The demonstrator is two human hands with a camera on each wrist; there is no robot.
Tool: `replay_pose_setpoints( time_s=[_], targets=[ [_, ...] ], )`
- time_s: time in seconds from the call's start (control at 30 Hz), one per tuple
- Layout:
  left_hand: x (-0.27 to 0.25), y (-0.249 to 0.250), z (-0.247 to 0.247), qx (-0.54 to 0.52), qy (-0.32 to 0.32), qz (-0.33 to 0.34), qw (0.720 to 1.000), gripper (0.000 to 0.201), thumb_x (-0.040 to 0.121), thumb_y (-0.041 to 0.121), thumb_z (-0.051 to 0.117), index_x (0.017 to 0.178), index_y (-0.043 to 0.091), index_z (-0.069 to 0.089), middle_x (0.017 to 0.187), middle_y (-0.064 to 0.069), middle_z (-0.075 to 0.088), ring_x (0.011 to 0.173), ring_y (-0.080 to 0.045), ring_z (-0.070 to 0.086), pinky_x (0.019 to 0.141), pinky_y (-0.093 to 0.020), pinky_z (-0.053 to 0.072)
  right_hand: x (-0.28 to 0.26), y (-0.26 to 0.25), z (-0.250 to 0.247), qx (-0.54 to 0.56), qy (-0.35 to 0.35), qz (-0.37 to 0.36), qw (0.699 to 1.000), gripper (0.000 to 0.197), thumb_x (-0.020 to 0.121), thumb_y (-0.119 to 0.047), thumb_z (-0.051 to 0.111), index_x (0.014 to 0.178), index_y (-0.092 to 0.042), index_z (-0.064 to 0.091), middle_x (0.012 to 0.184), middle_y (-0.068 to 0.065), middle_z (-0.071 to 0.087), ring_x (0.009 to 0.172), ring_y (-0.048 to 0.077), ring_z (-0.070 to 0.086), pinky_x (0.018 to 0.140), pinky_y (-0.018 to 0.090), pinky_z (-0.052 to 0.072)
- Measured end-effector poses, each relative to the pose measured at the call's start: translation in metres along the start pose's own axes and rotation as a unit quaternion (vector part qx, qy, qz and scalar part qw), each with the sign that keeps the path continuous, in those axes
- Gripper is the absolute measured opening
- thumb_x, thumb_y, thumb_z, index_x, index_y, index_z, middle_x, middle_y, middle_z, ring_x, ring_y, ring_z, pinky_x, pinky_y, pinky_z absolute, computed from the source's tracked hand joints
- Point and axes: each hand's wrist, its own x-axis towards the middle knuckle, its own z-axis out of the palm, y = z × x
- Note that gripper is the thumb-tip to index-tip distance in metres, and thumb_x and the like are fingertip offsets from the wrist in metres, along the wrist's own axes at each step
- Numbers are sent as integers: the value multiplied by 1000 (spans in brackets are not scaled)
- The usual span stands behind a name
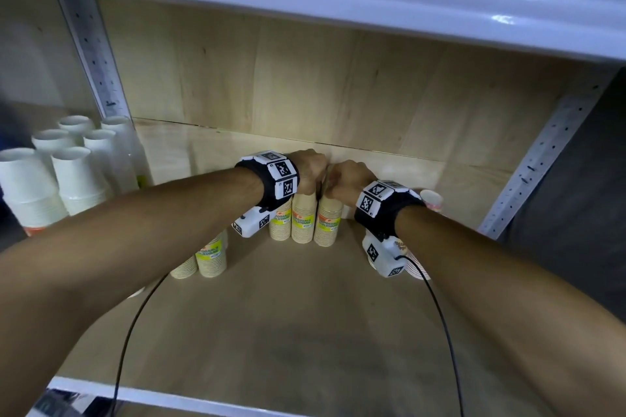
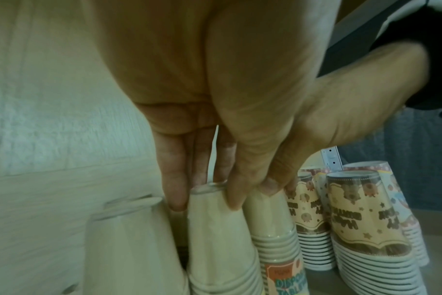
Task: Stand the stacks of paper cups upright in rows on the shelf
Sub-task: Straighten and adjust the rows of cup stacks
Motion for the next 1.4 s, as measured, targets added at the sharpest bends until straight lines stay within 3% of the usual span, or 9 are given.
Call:
replay_pose_setpoints(
  time_s=[0.17, 0.27, 0.47, 0.73, 0.97, 1.17, 1.23, 1.3, 1.4],
  targets=[
    [-3, -7, -5, -36, 4, 9, 999, 26, 85, 11, 66, 109, 5, 70, 103, -12, 67, 87, -25, 62, 66, -28, 46, -1, 0, -4, 1, -3, -4, 1000, 30, 70, -35, 67, 97, -23, 69, 101, 1, 67, 89, 22, 64, 74, 32, 54],
    [-11, -15, -13, -58, 29, 4, 998, 29, 85, 20, 70, 112, 9, 71, 108, -6, 68, 95, -23, 63, 80, -31, 54, -2, -4, -10, -8, 15, -10, 1000, 29, 74, -37, 67, 99, -21, 69, 105, 0, 64, 95, 23, 62, 81, 34, 54],
    [-37, -41, -38, -84, 56, -49, 994, 38, 84, 26, 73, 120, 16, 65, 111, -3, 59, 97, -19, 57, 81, -29, 50, -4, -25, -22, -14, 55, -53, 997, 26, 79, -34, 67, 99, -17, 69, 104, 3, 65, 91, 23, 64, 69, 26, 48],
    [-93, -77, -61, -70, 41, -131, 988, 37, 87, 23, 72, 122, 12, 66, 121, -4, 61, 109, -23, 57, 88, -30, 48, -17, -83, -16, -21, 73, -129, 989, 33, 83, -33, 66, 112, -19, 65, 119, 4, 55, 106, 24, 58, 77, 27, 44],
    [-144, -105, -48, -28, 14, -184, 983, 37, 93, 27, 65, 125, 8, 64, 129, -6, 57, 113, -20, 56, 70, -19, 41, -35, -132, 5, -13, 44, -159, 986, 24, 83, -30, 64, 106, -25, 65, 112, -1, 62, 99, 24, 61, 74, 27, 43],
    [-166, -121, -20, -5, -44, -225, 973, 36, 89, 25, 64, 119, 5, 67, 120, -8, 64, 99, -21, 63, 51, -12, 36, -48, -157, 29, -10, -15, -197, 980, 32, 82, -47, 64, 100, -21, 58, 99, 0, 60, 90, 25, 59, 70, 29, 44],
    [-170, -120, -12, -8, -59, -225, 973, 35, 90, 29, 62, 113, 3, 71, 104, -6, 67, 82, -17, 61, 46, -13, 34, -52, -164, 37, -5, -23, -202, 979, 25, 84, -43, 63, 95, -22, 55, 93, -4, 54, 86, 22, 56, 67, 27, 39],
    [-172, -121, -6, -12, -57, -220, 974, 35, 90, 31, 64, 111, 3, 72, 97, -5, 66, 78, -16, 59, 50, -16, 37, -54, -171, 45, 1, -27, -199, 980, 23, 83, -36, 63, 98, -20, 57, 92, -4, 56, 88, 23, 59, 65, 27, 41],
    [-171, -125, 1, -18, -50, -217, 975, 36, 88, 27, 70, 116, 5, 70, 116, -7, 67, 102, -23, 65, 76, -26, 52, -53, -179, 55, 12, -45, -199, 979, 28, 78, -35, 64, 101, -19, 62, 98, 0, 65, 90, 25, 64, 72, 34, 54]
  ],
)
